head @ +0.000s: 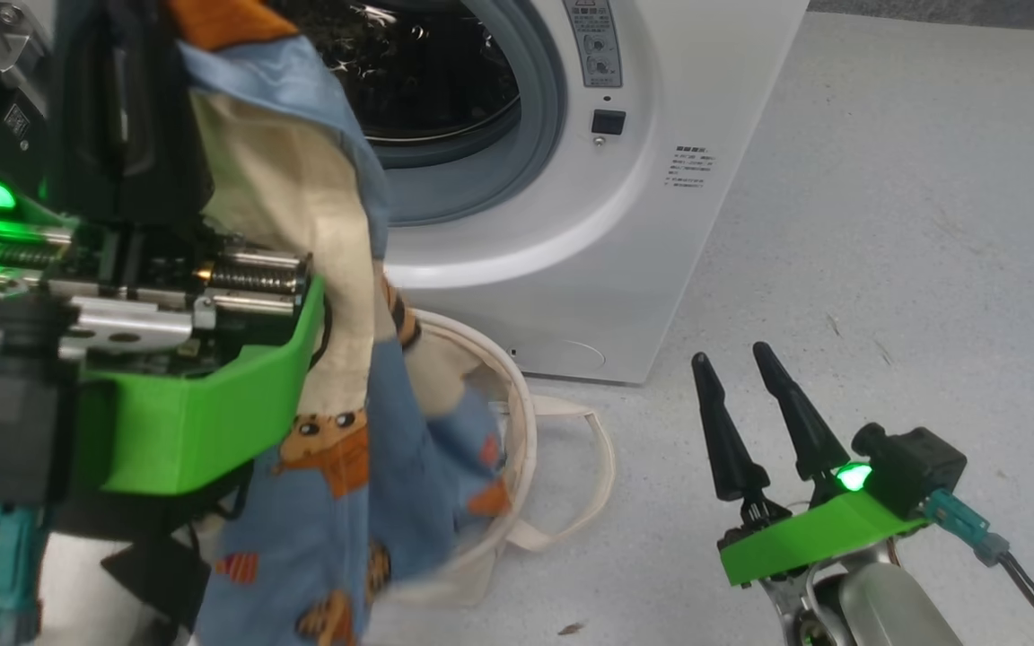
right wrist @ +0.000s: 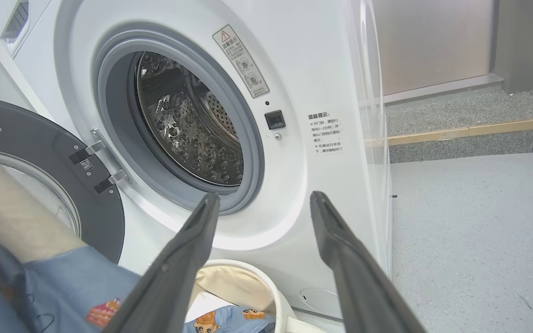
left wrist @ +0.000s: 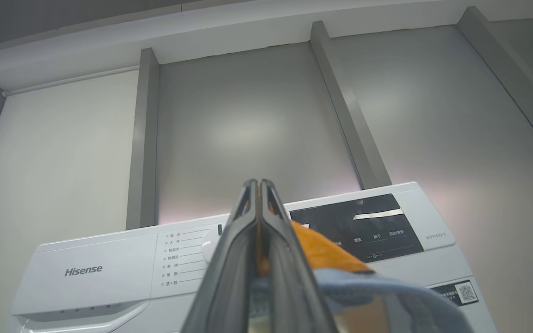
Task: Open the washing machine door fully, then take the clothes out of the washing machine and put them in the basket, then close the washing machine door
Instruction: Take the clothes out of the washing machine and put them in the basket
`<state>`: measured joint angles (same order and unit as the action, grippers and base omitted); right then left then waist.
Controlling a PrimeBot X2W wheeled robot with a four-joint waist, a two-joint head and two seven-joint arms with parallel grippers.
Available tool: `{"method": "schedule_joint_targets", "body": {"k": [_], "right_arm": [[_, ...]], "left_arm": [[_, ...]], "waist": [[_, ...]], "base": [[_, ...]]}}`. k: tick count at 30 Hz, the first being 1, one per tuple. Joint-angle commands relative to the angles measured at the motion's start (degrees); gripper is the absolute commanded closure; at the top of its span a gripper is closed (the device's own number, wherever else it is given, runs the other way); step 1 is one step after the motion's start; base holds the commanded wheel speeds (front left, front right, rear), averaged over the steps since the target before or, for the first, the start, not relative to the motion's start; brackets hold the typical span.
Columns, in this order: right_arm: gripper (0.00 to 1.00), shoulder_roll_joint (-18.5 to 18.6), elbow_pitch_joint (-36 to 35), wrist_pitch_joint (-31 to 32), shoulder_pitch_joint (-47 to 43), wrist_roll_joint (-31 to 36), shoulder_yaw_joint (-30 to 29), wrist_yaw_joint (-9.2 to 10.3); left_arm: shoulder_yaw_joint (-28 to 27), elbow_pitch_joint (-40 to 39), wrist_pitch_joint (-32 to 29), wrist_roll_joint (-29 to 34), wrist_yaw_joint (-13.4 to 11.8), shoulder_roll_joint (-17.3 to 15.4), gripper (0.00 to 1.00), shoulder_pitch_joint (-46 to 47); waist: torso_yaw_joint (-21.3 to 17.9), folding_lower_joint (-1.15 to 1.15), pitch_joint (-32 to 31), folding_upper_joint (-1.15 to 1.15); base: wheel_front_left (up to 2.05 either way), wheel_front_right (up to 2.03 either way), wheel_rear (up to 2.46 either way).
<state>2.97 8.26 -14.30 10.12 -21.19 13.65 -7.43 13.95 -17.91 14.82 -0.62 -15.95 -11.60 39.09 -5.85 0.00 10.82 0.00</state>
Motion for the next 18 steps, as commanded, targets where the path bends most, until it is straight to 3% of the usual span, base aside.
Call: {"method": "schedule_joint_targets", "body": {"k": [1,18], "right_arm": [[0.00,-0.10,-1.60,-0.70,0.20,0.53,1.35,-0.06],[0.00,-0.10,-1.82,-0.70,0.07,0.96,1.22,-0.06]], "left_arm": [[-1.94,-0.58,0.18,0.03,-0.21,-1.32,1.00,0.43],[-3.14,6.14,0.18,0.27,-0.12,-3.65,1.00,-7.53]], "waist": [[-0.05,0.00,0.00,0.00],[-0.44,0.00,1.21,0.00]], "base": [[0.00,0.00,0.00],[0.00,0.00,0.00]]}}
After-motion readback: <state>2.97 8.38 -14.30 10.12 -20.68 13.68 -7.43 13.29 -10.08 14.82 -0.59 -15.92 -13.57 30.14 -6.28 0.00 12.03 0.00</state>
